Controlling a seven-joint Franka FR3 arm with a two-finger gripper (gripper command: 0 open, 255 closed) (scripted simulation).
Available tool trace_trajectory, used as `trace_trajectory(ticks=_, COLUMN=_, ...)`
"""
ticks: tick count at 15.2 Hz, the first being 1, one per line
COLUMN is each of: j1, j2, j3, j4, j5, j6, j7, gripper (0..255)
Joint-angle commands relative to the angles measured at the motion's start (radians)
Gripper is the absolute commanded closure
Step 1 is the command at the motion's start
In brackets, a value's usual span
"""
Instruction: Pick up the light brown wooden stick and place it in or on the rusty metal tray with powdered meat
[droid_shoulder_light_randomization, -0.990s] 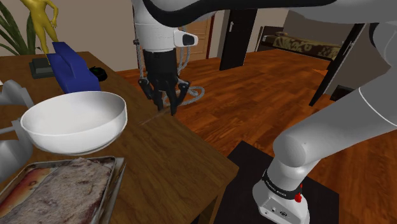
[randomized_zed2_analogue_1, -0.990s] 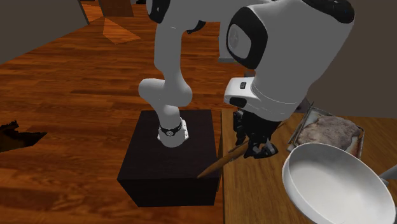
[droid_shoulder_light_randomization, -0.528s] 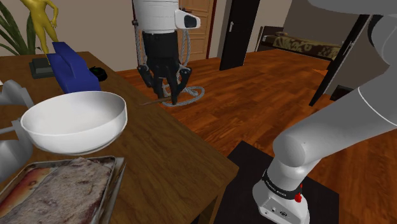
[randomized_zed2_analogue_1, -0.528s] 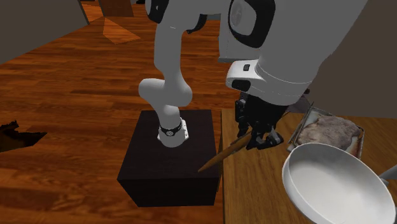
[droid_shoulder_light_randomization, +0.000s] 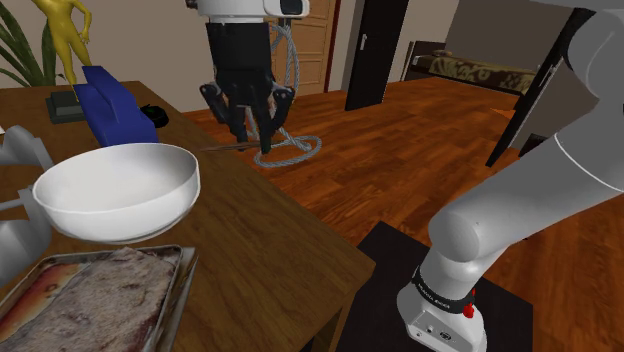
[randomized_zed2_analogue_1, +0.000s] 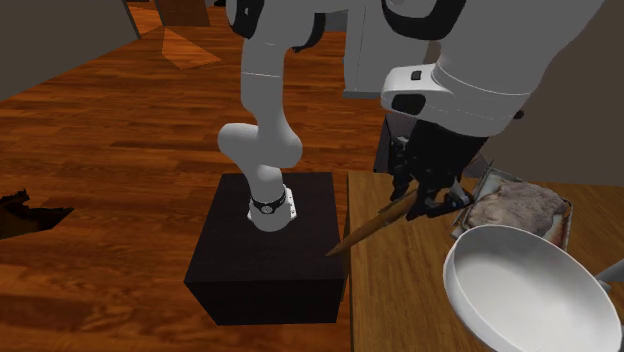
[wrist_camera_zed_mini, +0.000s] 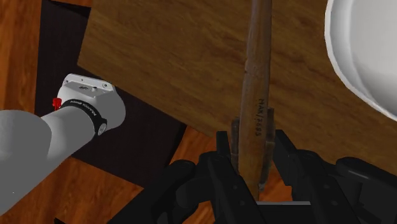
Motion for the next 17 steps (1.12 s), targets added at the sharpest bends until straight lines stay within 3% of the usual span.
trace_trajectory(ticks=1, j1=-0.005, j2=0.043, j3=0.064, j4=0.050, j5=-0.009, j6=-0.004, j7=0.069, gripper=255)
trace_trajectory(ticks=6, j1=-0.032, j2=0.205, j3=0.277, j4=0.179, j5=-0.092, j6=0.001, j7=0.275, gripper=255)
trace_trajectory(ticks=8, j1=-0.035, j2=0.333, j3=0.401, j4=0.241, j5=-0.191, j6=0.002, j7=0.401, gripper=255)
trace_trajectory(ticks=9, j1=-0.010, j2=0.430, j3=0.463, j4=0.276, j5=-0.274, j6=-0.002, j7=0.487, gripper=255)
trace_trajectory(ticks=11, j1=0.138, j2=0.611, j3=0.486, j4=0.357, j5=-0.435, j6=-0.032, j7=0.641, gripper=255)
trace_trajectory(ticks=13, j1=0.318, j2=0.709, j3=0.414, j4=0.449, j5=-0.516, j6=-0.067, j7=0.724, gripper=255)
trace_trajectory(ticks=17, j1=0.626, j2=0.884, j3=0.311, j4=0.679, j5=-0.658, j6=-0.159, j7=0.835, gripper=255)
